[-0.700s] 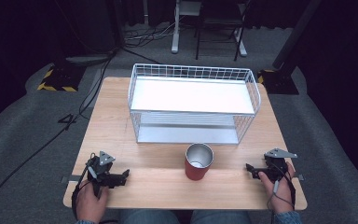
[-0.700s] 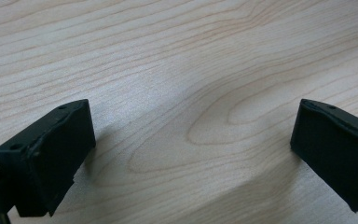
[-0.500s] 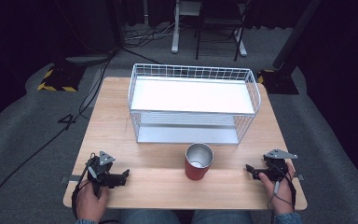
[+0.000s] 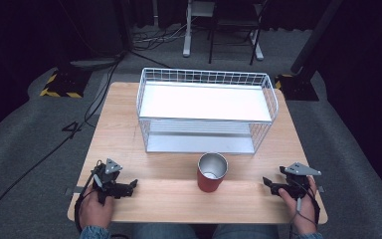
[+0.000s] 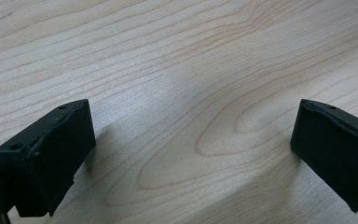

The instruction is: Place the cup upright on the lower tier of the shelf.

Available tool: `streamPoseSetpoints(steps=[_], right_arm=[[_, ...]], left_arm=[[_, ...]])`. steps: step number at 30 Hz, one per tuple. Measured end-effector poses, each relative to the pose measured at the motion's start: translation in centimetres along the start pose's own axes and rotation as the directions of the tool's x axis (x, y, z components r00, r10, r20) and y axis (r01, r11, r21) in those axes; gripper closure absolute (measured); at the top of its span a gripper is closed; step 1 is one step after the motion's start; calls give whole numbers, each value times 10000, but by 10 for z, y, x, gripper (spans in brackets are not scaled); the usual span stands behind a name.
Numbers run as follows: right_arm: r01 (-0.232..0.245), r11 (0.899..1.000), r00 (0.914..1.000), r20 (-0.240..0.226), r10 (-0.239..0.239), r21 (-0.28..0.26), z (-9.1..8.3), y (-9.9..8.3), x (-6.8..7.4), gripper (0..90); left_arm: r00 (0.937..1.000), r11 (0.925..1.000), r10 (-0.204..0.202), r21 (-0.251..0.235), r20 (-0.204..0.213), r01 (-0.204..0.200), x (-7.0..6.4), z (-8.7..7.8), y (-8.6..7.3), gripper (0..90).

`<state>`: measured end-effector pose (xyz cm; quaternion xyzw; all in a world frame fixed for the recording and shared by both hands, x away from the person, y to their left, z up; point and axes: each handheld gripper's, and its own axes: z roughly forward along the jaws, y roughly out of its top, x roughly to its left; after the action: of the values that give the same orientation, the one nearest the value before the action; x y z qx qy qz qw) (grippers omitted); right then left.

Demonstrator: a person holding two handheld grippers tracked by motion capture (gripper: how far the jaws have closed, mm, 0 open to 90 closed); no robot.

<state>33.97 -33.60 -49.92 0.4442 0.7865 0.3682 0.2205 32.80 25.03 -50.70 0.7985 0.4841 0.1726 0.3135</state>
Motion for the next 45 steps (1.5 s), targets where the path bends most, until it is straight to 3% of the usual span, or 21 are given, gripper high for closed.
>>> streamPoseSetpoints(steps=[9,13,19,28,37,41,43,45], right_arm=[[-40,9990,9988,-479,18,-456,-21,0,10,162],[-390,9941,9929,-1160,272,-1012,-31,6,21,161],[-522,9902,9866,-1603,311,-1294,-36,13,33,160],[-333,9898,9798,-1998,50,-1384,-37,18,46,160],[90,9880,9616,-2698,-509,-1542,-28,28,74,160],[197,9881,9543,-2920,-640,-1524,-25,32,80,160],[338,9889,9458,-3150,-784,-1447,-19,36,87,160],[341,9890,9448,-3181,-788,-1438,-18,37,88,160]], left_arm=[[9998,9999,154,-4,125,-154,3,1,1,0],[9997,9999,169,28,164,-169,4,1,1,0],[9997,9998,182,30,163,-183,4,1,2,0],[9997,9998,181,36,161,-181,4,1,2,0],[9996,9998,211,35,181,-212,4,1,2,0],[9996,9998,219,41,181,-219,4,1,2,0],[9996,9998,210,29,178,-211,4,1,2,1],[9996,9998,210,29,177,-211,4,1,2,0]])
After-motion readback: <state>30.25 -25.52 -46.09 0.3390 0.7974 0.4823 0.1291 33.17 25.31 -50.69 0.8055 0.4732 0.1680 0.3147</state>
